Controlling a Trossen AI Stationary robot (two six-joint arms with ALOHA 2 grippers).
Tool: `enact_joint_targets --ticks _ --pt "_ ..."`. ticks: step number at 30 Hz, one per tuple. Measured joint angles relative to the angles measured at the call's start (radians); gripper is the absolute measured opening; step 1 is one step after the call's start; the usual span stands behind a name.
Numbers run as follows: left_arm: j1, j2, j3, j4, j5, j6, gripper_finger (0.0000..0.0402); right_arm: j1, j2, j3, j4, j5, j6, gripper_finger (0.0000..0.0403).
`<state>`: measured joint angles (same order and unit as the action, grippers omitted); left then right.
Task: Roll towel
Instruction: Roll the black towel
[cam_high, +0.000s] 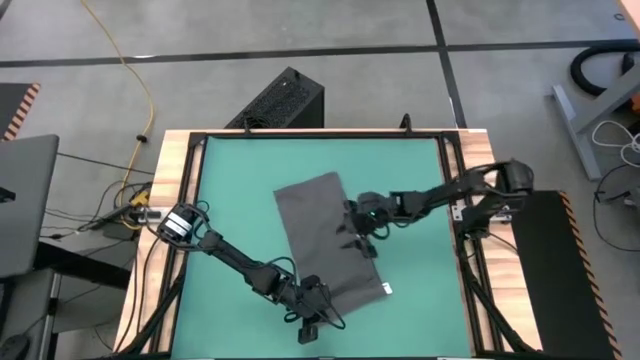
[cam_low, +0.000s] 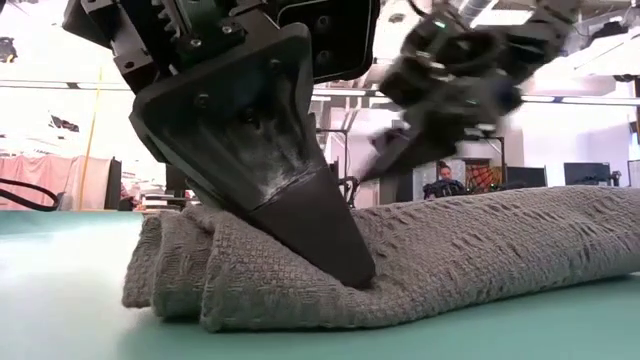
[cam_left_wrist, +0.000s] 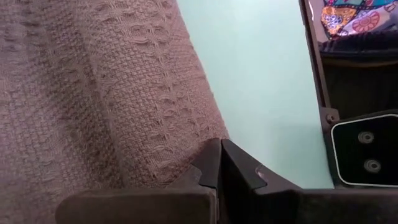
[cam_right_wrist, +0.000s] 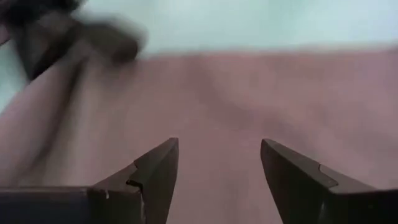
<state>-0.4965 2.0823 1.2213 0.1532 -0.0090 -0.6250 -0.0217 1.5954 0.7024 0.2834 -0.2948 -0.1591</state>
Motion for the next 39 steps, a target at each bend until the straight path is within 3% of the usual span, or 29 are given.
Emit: enact_joint_targets --ticks 6,12,21,29,34,39 --pt "0.006 0.0 0.001 -0.004 0.012 0.035 0.0 0.07 -0.071 -0.22 0.159 -0.017 0.113 0.0255" --pt "0.024 0.0 0.0 0.016 0.061 0.038 0.0 0.107 -0.07 -0.311 0.276 0.151 0.105 0.0255" --pt "0.023 0.0 0.0 0.03 0.057 0.038 0.0 0.106 -0.069 -0.315 0.287 0.422 -0.059 0.0255" --pt "0.023 0.0 0.0 0.037 0.057 0.038 0.0 0.07 -0.068 -0.315 0.287 0.436 -0.086 0.0255" --pt "0.023 0.0 0.0 0.049 0.058 0.051 0.0 0.055 0.038 -0.311 0.358 0.437 -0.132 0.0255" --pt "0.021 0.0 0.0 0.064 0.071 0.053 0.0 0.045 0.117 -0.275 0.387 0.604 -0.16 0.0255"
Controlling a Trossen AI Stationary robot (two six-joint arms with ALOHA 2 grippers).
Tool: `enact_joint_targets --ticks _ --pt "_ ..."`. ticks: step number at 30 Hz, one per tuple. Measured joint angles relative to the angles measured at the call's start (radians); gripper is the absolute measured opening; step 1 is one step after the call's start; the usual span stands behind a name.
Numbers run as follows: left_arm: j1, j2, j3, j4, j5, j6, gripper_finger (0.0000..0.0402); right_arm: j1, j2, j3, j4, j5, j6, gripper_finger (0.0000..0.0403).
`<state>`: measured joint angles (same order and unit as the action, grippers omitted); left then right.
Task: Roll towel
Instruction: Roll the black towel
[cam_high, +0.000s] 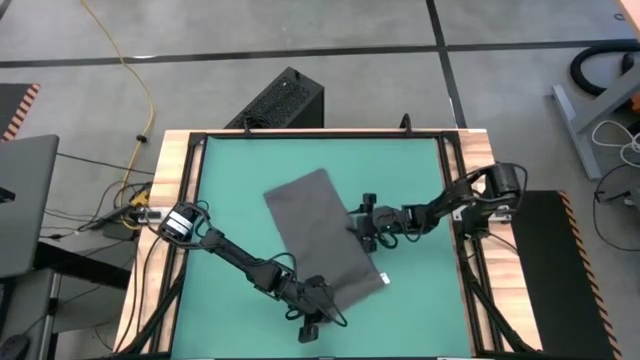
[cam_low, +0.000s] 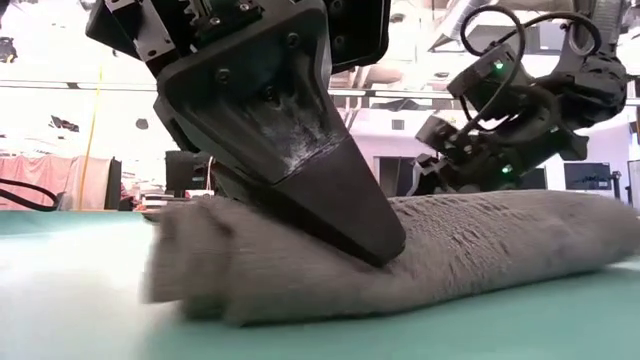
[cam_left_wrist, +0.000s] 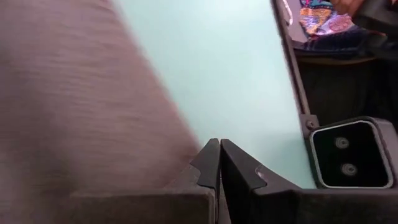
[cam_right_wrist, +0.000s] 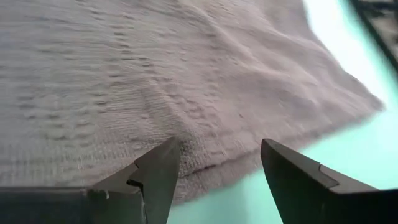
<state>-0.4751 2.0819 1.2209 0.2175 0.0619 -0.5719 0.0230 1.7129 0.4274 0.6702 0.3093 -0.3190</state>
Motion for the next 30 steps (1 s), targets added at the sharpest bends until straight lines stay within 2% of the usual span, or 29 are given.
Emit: enact_joint_targets --ticks 3,5,9,14,17,19,21,25,28,30 --pt "0.0 0.0 0.0 0.012 0.013 0.011 0.0 -0.007 -0.016 0.017 -0.021 0.077 0.004 0.0255" --pt "0.0 0.0 0.0 0.008 0.013 0.011 0.0 -0.002 -0.063 0.02 -0.072 0.07 0.019 0.0255" --pt "0.002 0.0 0.0 0.003 0.012 0.023 0.0 0.032 -0.22 0.047 -0.234 -0.056 0.082 0.0255" --pt "0.02 0.0 0.0 -0.003 0.012 0.063 0.0 0.078 -0.455 0.089 -0.529 -0.212 0.173 0.0255" --pt "0.035 0.0 0.0 -0.012 0.012 0.08 0.0 0.142 -0.58 0.092 -0.686 -0.293 0.242 0.0255" --pt "0.042 0.0 0.0 -0.014 0.011 0.094 0.0 0.214 -0.627 0.091 -0.8 -0.301 0.286 0.0255" --pt "0.047 0.0 0.0 -0.018 0.011 0.11 0.0 0.304 -0.652 0.089 -0.854 -0.256 0.331 0.0255" --pt "0.055 -0.01 0.001 -0.02 0.023 0.123 0.0 0.493 -0.652 0.091 -0.84 -0.062 0.375 0.0255" --pt "0.055 -0.041 0.008 -0.029 0.017 0.143 0.0 0.596 -0.613 0.091 -0.837 0.101 0.328 0.0255" --pt "0.047 -0.07 0.012 -0.03 -0.007 0.165 0.0 0.636 -0.574 0.091 -0.838 0.146 0.272 0.0255"
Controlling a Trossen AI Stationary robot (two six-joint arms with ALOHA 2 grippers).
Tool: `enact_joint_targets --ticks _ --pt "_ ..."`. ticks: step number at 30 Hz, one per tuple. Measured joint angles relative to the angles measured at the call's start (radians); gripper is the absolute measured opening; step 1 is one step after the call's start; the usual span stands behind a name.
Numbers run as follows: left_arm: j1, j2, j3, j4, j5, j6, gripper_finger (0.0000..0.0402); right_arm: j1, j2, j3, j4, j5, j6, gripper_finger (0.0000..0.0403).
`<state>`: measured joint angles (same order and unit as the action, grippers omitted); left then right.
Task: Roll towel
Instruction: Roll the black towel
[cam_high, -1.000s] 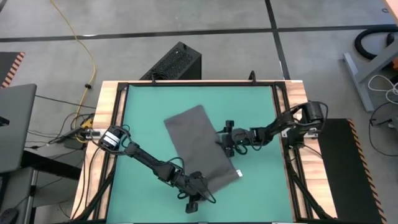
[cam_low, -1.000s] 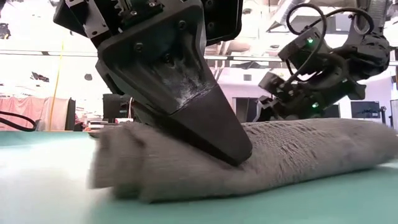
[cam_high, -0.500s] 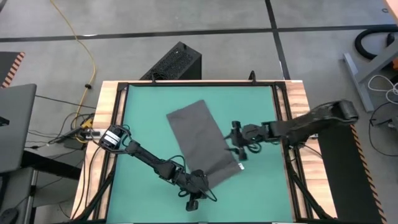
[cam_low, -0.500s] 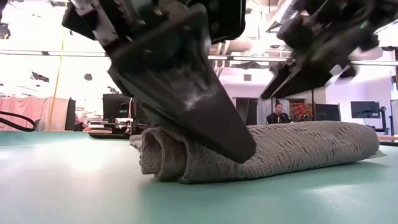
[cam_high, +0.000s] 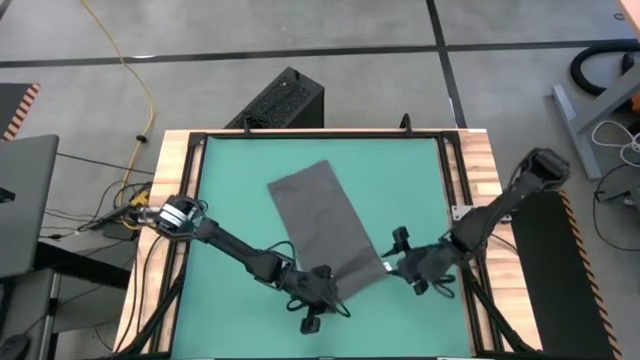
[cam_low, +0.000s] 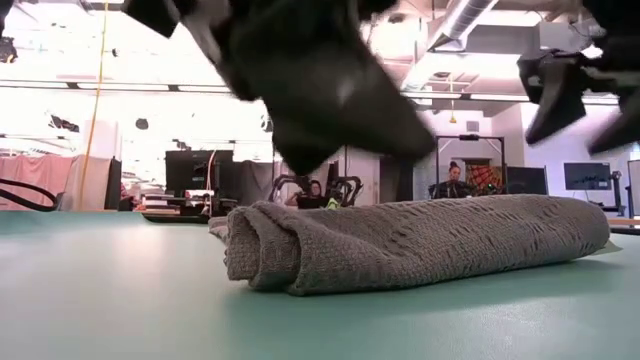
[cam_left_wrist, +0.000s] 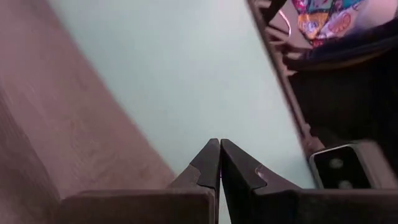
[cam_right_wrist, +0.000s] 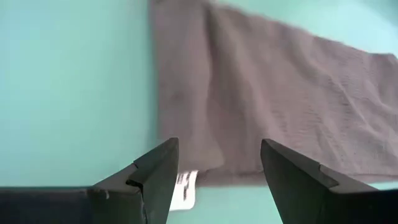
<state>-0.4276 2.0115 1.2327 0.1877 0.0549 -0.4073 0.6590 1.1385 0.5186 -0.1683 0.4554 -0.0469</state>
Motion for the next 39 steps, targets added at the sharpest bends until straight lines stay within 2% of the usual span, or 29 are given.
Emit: enact_joint_targets --ticks 3,6,12,15,20,25,28,32,36,39 --pt "-0.021 -0.043 0.0 -0.021 -0.062 0.03 0.0 0.016 0.073 0.0 0.003 0.018 -0.007 0.0255" --pt "-0.057 -0.072 0.001 -0.06 -0.18 0.049 0.0 0.015 0.145 0.0 0.042 0.017 0.009 0.0255" --pt "-0.124 -0.062 0.001 -0.104 -0.333 -0.004 0.0008 0.031 0.234 0.0 0.107 0.005 -0.003 0.0255" --pt "-0.141 -0.035 0.0 -0.131 -0.35 -0.031 0.0034 0.026 0.269 0.0 0.124 0.001 -0.003 0.0255" --pt "-0.141 -0.013 0.0 -0.152 -0.364 -0.053 0.0107 0.026 0.323 0.0 0.189 0.0 -0.008 0.0255" --pt "-0.134 -0.013 -0.001 -0.146 -0.395 -0.035 0.0185 0.026 0.358 0.0 0.214 0.0 -0.006 0.0255" --pt "-0.128 -0.015 0.006 -0.152 -0.393 0.009 0.0217 0.019 0.36 0.001 0.215 -0.001 -0.006 0.0255" --pt "-0.128 -0.017 0.041 -0.25 -0.381 -0.003 0.0232 0.01 0.359 0.0 0.222 -0.005 -0.006 0.0255" --pt "-0.122 -0.017 0.137 -0.52 -0.395 -0.127 0.0233 0.005 0.359 0.0 0.226 -0.01 -0.006 0.0255" --pt "-0.121 -0.02 0.186 -0.624 -0.412 -0.215 0.0233 -0.002 0.359 0.0 0.229 -0.012 -0.006 0.0255"
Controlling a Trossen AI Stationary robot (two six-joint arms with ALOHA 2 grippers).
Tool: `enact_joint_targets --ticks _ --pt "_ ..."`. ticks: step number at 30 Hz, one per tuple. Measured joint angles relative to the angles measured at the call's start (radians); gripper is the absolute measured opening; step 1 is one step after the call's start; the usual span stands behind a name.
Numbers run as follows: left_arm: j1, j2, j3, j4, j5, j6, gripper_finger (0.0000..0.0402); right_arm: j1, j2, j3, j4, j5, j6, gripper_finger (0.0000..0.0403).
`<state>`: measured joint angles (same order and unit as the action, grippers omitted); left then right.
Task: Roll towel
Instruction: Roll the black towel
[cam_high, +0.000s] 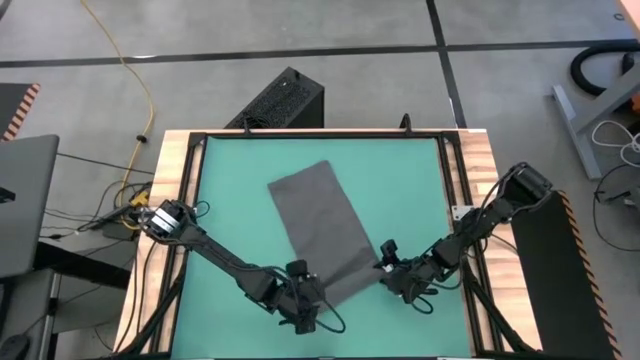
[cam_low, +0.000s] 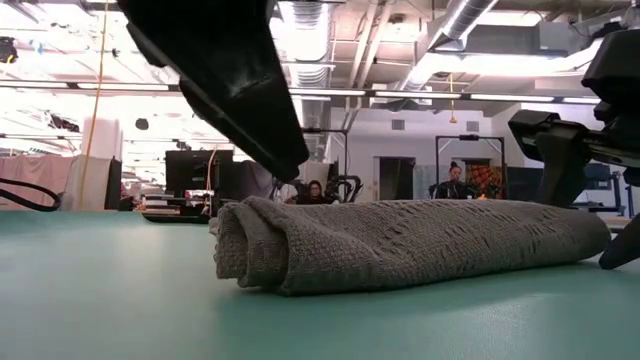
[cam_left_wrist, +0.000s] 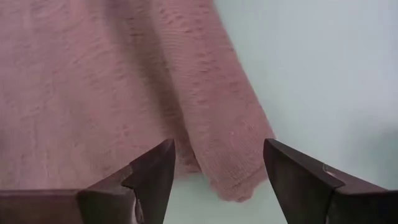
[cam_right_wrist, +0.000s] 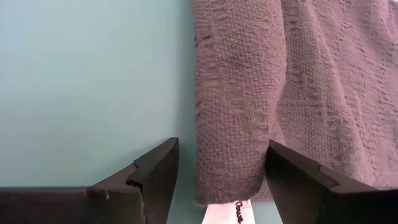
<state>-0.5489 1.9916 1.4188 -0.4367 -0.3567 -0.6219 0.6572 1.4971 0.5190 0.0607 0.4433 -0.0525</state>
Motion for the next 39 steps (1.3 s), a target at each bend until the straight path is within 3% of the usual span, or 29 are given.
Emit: enact_joint_targets --ticks 13,24,28,35,39 --pt "-0.089 0.048 -0.001 0.037 -0.23 -0.289 0.0233 -0.004 0.001 -0.001 0.008 0.0 0.0 0.0255" --pt "-0.072 0.1 0.0 0.078 -0.225 -0.369 0.0229 -0.004 0.0 -0.001 0.012 0.001 0.002 0.0255" --pt "-0.057 0.101 0.0 0.101 -0.172 -0.371 0.0184 -0.004 0.001 -0.001 0.012 0.001 0.002 0.0255" --pt "-0.048 0.123 -0.002 0.155 -0.113 -0.339 0.0027 0.003 0.001 -0.001 0.031 0.0 0.026 0.0255" --pt "-0.046 0.118 -0.003 0.181 -0.147 -0.269 0.0014 0.027 -0.013 -0.001 0.022 -0.006 0.028 0.0255"
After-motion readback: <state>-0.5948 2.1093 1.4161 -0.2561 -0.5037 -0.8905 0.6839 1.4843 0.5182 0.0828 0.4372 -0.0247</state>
